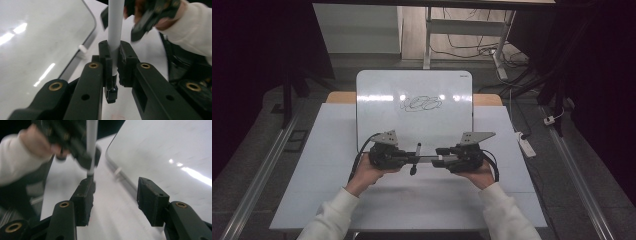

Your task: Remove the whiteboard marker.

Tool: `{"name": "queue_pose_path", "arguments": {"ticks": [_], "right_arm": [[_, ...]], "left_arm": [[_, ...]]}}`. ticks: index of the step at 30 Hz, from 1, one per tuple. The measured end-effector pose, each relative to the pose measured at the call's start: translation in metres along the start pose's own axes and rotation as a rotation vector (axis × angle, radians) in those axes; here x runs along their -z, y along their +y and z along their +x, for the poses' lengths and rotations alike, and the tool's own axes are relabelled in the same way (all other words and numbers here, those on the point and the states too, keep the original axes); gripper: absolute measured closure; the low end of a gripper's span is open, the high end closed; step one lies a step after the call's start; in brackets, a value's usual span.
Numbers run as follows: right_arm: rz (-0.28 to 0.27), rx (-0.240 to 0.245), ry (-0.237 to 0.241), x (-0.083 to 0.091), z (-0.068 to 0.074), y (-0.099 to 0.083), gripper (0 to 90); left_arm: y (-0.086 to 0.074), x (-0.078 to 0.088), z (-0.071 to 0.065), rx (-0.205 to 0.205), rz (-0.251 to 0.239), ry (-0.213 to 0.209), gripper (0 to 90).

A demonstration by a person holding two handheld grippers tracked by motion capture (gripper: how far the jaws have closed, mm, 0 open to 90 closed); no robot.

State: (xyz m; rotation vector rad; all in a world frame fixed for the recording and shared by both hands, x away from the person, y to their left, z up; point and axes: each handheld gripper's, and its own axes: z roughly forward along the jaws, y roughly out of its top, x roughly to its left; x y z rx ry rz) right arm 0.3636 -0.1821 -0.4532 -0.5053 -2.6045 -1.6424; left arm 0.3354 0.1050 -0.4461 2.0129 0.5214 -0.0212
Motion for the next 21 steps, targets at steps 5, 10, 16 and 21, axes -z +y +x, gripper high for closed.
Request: {"name": "queue_pose_path", "arguments": {"ticks": [5,10,16,21], "right_arm": [[0.100,0.045,0.095,-0.020,0.012,-0.002,48.8],[0.100,0.049,0.124,-0.025,0.014,-0.003,52.4],[0.095,0.057,0.147,-0.026,0.015,-0.003,58.4],[0.087,0.058,0.170,-0.029,0.015,-0.003,64.6]], "left_arm": [[0.006,-0.006,0.001,-0.003,0.013,-0.067,81.1],[0.010,-0.011,0.002,-0.008,0.020,-0.098,81.1],[0.012,-0.013,0.002,-0.004,0.006,-0.135,81.1],[0.013,-0.017,0.002,-0.002,0.010,-0.173,81.1]]}}
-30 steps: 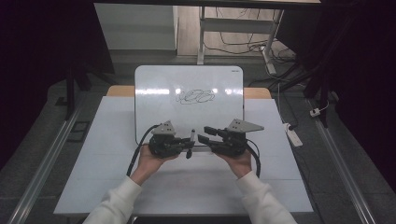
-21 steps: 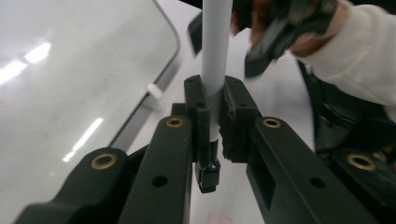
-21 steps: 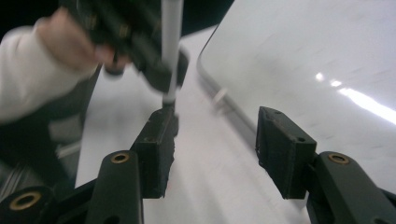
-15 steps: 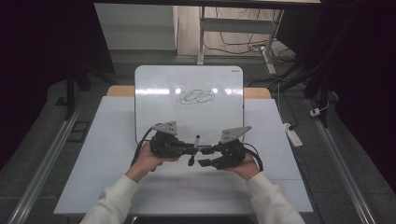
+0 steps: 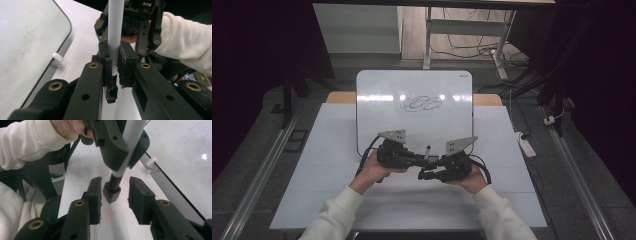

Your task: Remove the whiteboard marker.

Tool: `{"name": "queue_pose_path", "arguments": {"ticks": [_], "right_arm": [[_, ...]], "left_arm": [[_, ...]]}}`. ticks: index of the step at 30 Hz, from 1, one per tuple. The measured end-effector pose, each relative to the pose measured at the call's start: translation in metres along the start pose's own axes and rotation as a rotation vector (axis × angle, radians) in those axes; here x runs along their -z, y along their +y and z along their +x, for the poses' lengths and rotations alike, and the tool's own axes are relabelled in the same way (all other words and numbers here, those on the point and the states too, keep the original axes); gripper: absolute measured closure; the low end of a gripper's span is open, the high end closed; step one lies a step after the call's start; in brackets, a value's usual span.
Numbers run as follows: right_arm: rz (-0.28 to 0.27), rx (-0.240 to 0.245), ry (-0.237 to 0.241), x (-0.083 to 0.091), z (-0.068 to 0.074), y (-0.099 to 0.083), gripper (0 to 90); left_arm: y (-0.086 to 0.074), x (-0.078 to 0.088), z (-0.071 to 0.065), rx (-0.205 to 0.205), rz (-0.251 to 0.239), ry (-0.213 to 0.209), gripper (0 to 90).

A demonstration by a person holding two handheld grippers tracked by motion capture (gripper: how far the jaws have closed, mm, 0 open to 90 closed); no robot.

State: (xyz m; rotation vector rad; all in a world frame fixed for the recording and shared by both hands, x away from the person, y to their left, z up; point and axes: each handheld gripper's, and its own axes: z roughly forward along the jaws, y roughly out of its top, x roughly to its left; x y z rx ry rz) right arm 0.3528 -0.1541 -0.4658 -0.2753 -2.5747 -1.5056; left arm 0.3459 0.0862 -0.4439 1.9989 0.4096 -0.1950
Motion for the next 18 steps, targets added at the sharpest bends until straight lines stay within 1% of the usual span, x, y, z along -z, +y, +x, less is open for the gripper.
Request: {"name": "queue_pose_path", "arguments": {"ticks": [1,2,3,5,7,8,9,13,18], "right_arm": [[0.003,0.002,0.019,-0.0017,-0.0003,-0.0001,68.4],[0.005,0.003,0.021,-0.0025,-0.0002,-0.0001,69.9],[0.007,0.004,0.034,-0.0036,-0.0001,0.0000,72.3],[0.008,0.005,0.040,-0.0046,-0.0002,0.0000,72.7],[0.009,-0.010,0.053,-0.0062,-0.0020,-0.0009,73.7],[0.009,-0.010,0.053,-0.0062,-0.0020,-0.0009,73.7],[0.004,-0.024,0.066,-0.0063,-0.0033,-0.0017,73.8],[0.010,-0.021,0.069,-0.0085,-0.0024,-0.0017,73.7],[0.006,-0.023,0.066,-0.0089,-0.0022,-0.0017,74.1]], "left_arm": [[0.0003,-0.0021,0.0005,-0.003,0.005,-0.013,81.1],[0.0003,-0.0021,0.0005,-0.003,0.005,-0.013,81.1],[0.0005,-0.0044,0.0011,-0.009,0.014,-0.023,81.1],[0.0005,-0.0049,0.0016,-0.011,0.017,-0.026,81.0],[0.0003,-0.0055,0.0027,-0.009,0.019,-0.031,81.1],[0.0002,-0.0056,0.0033,-0.006,0.017,-0.036,81.1],[0.0002,-0.0060,0.0038,-0.003,0.016,-0.041,81.0],[-0.0002,-0.0079,0.0055,-0.005,0.016,-0.059,81.0],[-0.0009,-0.0076,0.0071,-0.001,0.004,-0.070,81.0]]}}
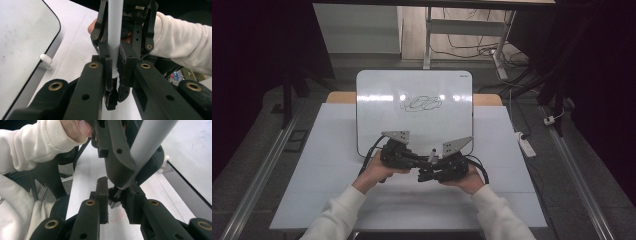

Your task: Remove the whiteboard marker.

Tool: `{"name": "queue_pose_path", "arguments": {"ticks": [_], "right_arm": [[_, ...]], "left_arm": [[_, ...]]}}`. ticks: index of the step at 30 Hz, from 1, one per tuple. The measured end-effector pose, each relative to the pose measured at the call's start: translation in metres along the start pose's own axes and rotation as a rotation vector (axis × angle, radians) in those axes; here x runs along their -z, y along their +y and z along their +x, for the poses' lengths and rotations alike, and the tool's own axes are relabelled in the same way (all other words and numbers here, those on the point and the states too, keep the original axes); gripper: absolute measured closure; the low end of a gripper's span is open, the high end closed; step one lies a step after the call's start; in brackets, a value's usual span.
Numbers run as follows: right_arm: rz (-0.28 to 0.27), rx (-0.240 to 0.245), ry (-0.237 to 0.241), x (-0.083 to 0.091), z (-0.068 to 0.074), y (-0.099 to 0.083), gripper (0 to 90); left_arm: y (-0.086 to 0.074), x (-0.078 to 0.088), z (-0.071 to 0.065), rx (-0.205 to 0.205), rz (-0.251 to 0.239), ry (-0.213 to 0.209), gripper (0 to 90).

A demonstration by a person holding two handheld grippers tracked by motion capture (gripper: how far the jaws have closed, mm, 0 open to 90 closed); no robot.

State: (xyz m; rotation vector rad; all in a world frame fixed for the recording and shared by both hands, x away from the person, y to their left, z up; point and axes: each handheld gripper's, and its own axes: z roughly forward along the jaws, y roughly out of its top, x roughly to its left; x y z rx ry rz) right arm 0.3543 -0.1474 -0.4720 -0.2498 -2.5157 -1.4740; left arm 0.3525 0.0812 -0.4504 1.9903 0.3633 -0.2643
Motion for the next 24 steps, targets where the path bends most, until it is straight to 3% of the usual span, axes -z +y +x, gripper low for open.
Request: {"name": "queue_pose_path", "arguments": {"ticks": [6,10,11,12,14,15,16,20,21,22,23,24], "right_arm": [[-0.021,-0.013,-0.051,0.000,0.000,0.000,76.7],[-0.022,-0.007,-0.078,-0.002,0.000,0.001,76.8],[-0.024,-0.008,-0.101,-0.002,0.000,0.000,76.8],[-0.024,-0.008,-0.101,-0.002,0.000,0.000,76.8],[-0.052,-0.016,-0.146,0.003,-0.001,0.000,76.8],[-0.064,-0.016,-0.164,0.005,-0.001,0.000,76.8],[-0.076,-0.016,-0.183,0.008,-0.002,0.001,76.8],[-0.133,-0.018,-0.265,0.020,-0.003,0.001,76.8],[-0.145,-0.021,-0.286,0.023,-0.003,0.001,76.8],[-0.145,-0.021,-0.286,0.023,-0.003,0.001,76.8],[-0.163,-0.029,-0.324,0.029,-0.004,0.001,76.8],[-0.173,-0.033,-0.337,0.031,-0.005,0.000,76.8]], "left_arm": [[0.000,0.001,0.000,0.000,-0.029,0.022,77.9],[0.000,0.009,-0.001,0.006,-0.074,0.070,62.0],[-0.001,0.016,-0.004,-0.003,-0.091,0.116,58.2],[-0.001,0.016,-0.004,-0.003,-0.091,0.116,55.0],[-0.006,0.030,-0.012,-0.006,-0.112,0.217,47.4],[-0.006,0.030,-0.012,-0.006,-0.112,0.217,45.2],[-0.013,0.039,-0.018,0.003,-0.116,0.290,42.5],[-0.032,0.054,-0.030,0.030,-0.105,0.453,34.1],[-0.036,0.057,-0.032,0.033,-0.101,0.480,32.6],[-0.036,0.057,-0.032,0.033,-0.101,0.480,31.5],[-0.048,0.063,-0.039,0.045,-0.094,0.546,30.5],[-0.048,0.063,-0.039,0.045,-0.094,0.546,30.2]]}}
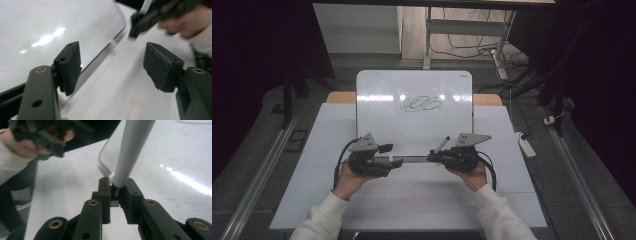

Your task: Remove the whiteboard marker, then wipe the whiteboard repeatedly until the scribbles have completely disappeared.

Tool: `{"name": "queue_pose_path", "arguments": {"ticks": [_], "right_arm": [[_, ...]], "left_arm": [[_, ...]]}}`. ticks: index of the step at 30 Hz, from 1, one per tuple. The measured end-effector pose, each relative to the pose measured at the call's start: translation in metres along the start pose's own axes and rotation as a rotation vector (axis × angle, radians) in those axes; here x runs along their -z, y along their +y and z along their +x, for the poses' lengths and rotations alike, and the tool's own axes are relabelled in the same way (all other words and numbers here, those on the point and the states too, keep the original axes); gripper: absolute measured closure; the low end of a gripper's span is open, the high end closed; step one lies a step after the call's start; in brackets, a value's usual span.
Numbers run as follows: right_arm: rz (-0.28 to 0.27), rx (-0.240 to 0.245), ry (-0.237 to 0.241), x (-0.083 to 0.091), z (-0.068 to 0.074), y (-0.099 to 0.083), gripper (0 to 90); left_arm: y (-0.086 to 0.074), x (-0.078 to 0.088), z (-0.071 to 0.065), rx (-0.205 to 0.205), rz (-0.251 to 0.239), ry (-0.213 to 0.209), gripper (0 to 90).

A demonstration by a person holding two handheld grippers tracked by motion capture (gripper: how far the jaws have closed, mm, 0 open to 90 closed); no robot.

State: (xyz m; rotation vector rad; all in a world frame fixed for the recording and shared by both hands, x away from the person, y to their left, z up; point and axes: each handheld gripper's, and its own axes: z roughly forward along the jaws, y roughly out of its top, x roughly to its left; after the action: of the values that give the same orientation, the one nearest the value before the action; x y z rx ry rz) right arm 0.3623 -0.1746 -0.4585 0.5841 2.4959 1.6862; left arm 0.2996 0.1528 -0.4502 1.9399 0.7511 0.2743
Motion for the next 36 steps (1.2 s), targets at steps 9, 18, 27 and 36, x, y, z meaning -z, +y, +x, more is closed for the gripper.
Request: {"name": "queue_pose_path", "arguments": {"ticks": [9,18,27,36], "right_arm": [[-0.047,-0.032,-0.101,0.014,-0.011,0.000,76.8],[-0.120,-0.053,-0.192,0.028,-0.018,0.002,76.8],[-0.165,-0.045,-0.247,0.039,-0.020,0.005,76.8],[-0.209,-0.039,-0.311,0.034,-0.030,0.017,76.8]], "left_arm": [[-0.053,0.036,-0.001,0.045,0.043,0.168,25.7],[-0.087,0.057,0.006,0.088,0.072,0.248,24.9],[-0.095,0.058,0.012,0.102,0.078,0.272,23.6],[-0.096,0.058,0.016,0.100,0.078,0.271,23.4]]}}
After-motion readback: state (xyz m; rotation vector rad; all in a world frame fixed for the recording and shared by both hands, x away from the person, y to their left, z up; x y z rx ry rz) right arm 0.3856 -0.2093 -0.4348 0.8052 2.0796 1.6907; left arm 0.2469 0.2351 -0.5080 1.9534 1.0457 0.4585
